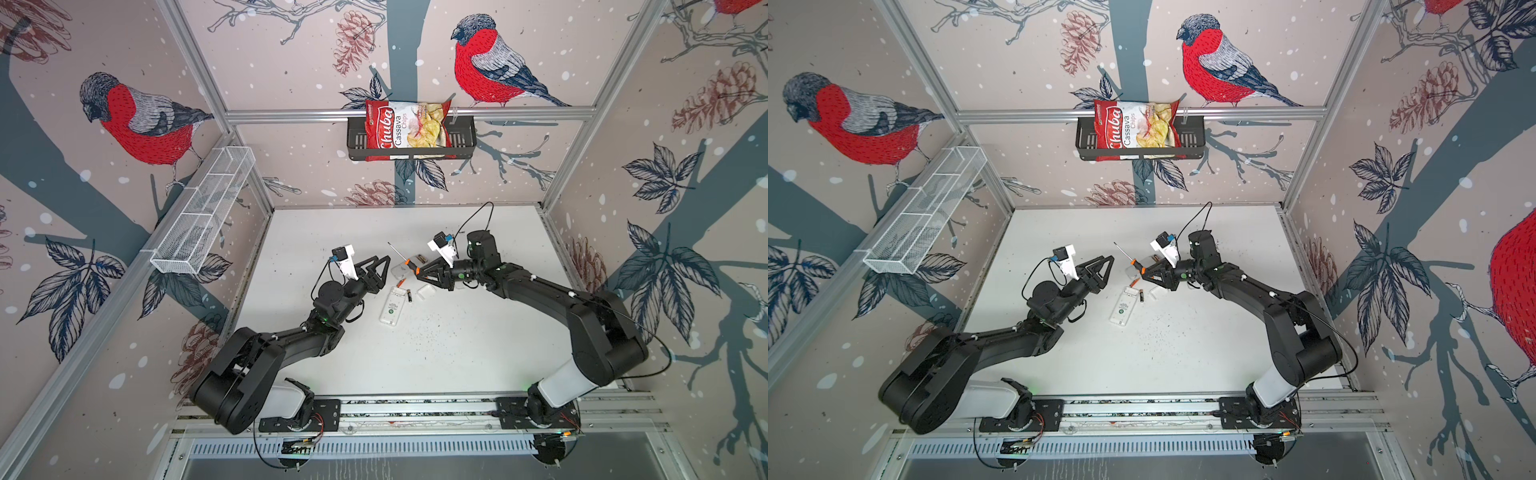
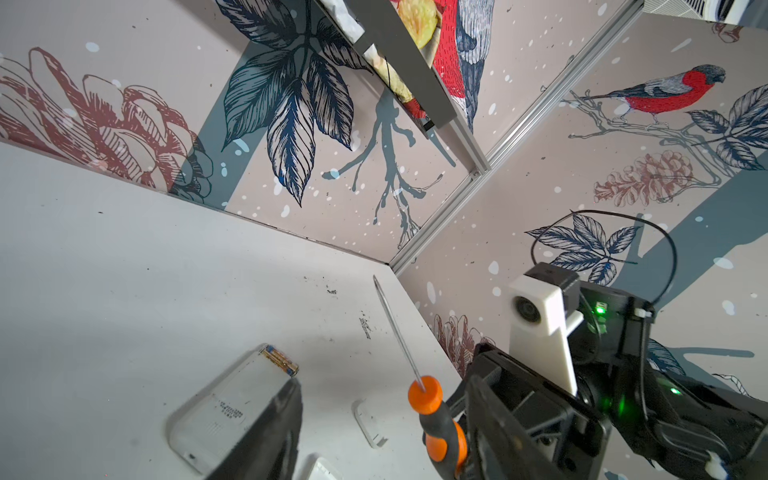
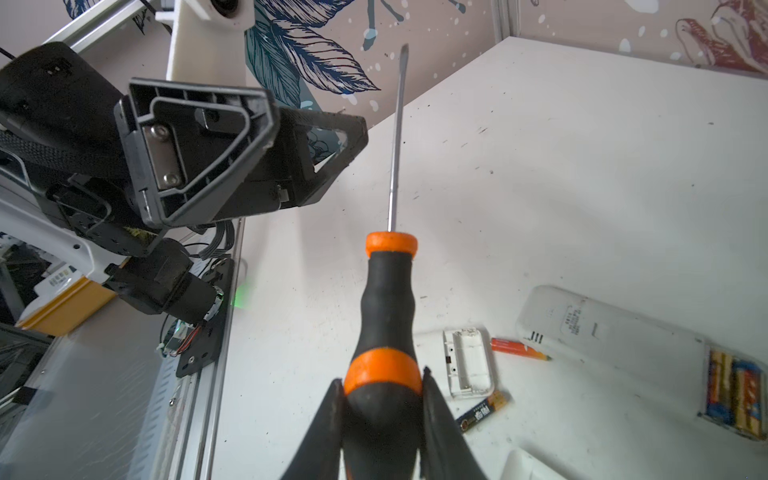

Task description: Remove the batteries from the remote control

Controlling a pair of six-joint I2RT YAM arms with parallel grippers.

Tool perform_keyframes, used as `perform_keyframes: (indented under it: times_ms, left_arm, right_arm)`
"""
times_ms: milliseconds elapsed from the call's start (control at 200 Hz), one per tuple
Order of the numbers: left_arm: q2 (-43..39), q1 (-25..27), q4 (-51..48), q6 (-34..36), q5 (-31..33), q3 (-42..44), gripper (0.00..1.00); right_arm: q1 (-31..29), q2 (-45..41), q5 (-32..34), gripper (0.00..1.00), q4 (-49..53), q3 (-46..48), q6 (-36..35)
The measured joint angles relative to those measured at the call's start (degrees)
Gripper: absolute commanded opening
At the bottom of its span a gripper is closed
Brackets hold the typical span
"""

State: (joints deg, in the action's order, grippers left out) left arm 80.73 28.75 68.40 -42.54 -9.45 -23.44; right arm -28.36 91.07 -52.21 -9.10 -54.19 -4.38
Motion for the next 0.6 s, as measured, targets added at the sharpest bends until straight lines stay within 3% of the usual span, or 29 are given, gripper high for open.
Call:
perform_keyframes:
  times_ms: [365, 595]
  left_arm:
    - [12.1, 0.1, 4.6, -6.6, -3.0, -7.5, 0.49]
    - [14.4, 0.6, 4.5, -8.1, -3.4, -11.2, 0.35]
  right_arm:
    - [-0.5, 0.5, 3.3, 0.00, -0.6, -0.1, -0.4]
    - [-1.9, 0.4, 7.4, 0.01, -1.2, 0.4, -1.5]
